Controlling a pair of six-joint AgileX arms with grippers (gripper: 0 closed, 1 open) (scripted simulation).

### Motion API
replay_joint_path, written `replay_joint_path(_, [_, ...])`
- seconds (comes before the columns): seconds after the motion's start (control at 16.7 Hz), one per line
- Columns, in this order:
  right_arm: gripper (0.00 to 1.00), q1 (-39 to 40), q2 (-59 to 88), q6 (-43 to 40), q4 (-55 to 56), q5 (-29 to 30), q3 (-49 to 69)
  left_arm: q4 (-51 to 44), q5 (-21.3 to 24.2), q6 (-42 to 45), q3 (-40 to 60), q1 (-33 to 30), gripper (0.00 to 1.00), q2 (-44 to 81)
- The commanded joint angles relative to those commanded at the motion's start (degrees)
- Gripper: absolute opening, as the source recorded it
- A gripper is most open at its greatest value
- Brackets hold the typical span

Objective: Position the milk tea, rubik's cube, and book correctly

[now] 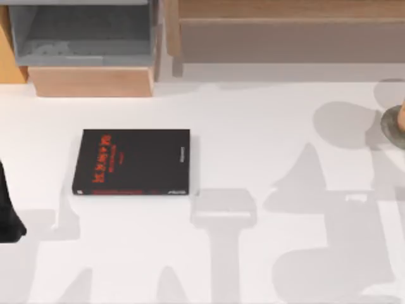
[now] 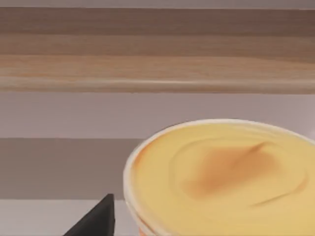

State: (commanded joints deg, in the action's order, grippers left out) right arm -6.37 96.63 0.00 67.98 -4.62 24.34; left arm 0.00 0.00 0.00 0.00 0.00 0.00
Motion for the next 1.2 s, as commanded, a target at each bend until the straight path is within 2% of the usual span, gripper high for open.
replay_joint_path(0.3, [1.0,-0.48,-1.27,-0.15,-1.35,0.15,1.41,0.0,0.0,0.0,0.0,0.0,1.0,0.0])
replay_joint_path(0.54, [1.0,-4.86,-6.89,-3.07,-11.57,1.29,7.5,0.0,0.0,0.0,0.0,0.0,1.0,0.0])
replay_joint_path(0.84, [1.0,-14.9,-13.77,-13.64,-37.13,3.72,17.96,0.0,0.0,0.0,0.0,0.0,1.0,0.0])
replay_joint_path(1.2, [1.0,-27.53,-19.49,-32.43,-78.82,5.87,26.05,0.0,0.0,0.0,0.0,0.0,1.0,0.0])
